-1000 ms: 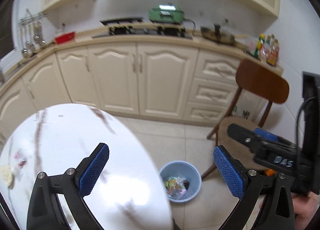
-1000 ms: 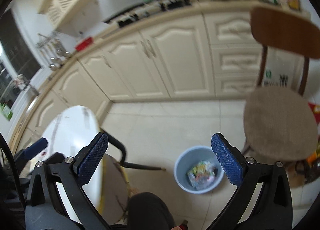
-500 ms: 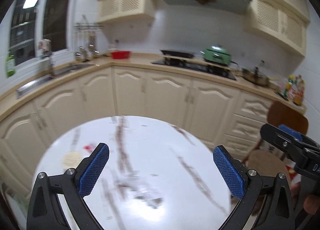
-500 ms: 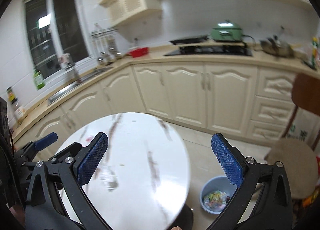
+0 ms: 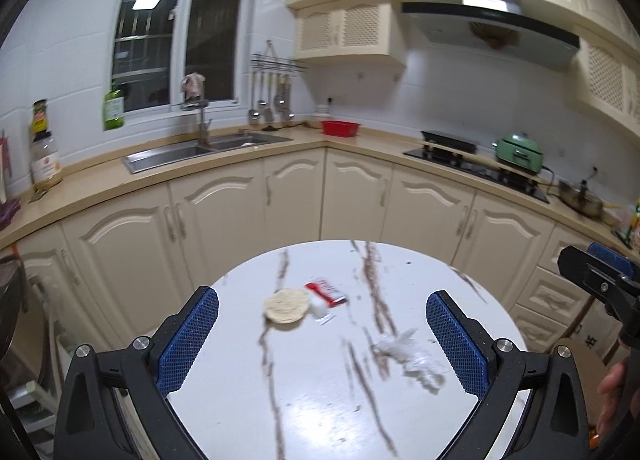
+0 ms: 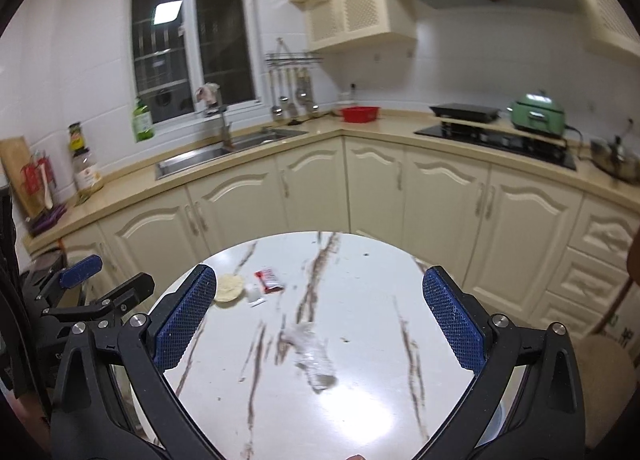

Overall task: Collect trash
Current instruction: 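Bring both open tools back over the table, then grasp the clear plastic wrap with the right tool while the left tool grasps the flatbread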

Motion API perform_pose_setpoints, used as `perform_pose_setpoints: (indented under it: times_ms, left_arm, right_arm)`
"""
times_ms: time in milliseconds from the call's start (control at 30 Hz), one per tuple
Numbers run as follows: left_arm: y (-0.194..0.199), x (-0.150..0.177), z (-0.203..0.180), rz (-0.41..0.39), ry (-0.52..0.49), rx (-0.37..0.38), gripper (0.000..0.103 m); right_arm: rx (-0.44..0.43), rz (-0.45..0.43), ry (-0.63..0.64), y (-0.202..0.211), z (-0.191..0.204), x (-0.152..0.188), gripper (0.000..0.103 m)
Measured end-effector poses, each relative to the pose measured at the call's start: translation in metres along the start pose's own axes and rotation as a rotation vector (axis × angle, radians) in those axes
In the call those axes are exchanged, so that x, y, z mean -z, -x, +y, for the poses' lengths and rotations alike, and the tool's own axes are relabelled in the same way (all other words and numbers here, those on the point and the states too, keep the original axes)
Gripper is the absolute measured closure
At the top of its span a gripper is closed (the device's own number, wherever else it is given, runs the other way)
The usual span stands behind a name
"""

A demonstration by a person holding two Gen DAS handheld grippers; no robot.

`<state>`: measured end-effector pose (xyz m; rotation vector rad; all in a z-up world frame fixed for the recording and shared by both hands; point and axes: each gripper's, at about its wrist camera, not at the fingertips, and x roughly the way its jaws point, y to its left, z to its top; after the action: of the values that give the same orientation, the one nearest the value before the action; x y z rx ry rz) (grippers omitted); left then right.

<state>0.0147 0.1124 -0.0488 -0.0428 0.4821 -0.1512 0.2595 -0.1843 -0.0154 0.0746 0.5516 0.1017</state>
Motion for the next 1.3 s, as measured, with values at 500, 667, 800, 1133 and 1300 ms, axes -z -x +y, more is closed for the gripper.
perform_pose_setpoints:
  times_ms: [500,667,800,1133,1300]
  left_arm:
    - [-0.048,0.012,0.010,0.175,0.046,-0.017,0.001]
    - [-0.088,0.000,0.021,0.233,0.059,-0.020,0.001]
    - [-0.122,-0.009,0.027,0.271,0.067,-0.026,0.001]
    - [-0.209,-0.029,0.028,0.337,0.061,-0.043,0.001]
    - [-0.260,-0.046,0.024,0.351,0.050,-0.061,0.001]
  right_arm:
    - [-0.008,0.327,0.088,-0.109,0.000,0.065,0.005]
    - [-0.010,0.419,0.092,-0.149,-0.006,0.087,0.017]
    - [-0.025,0.473,0.100,-0.178,-0.006,0.099,0.019]
    - [-0.064,0.538,0.175,-0.217,0.007,0.116,0.078]
    - [-0.090,0.518,0.154,-0.233,0.009,0.104,0.080]
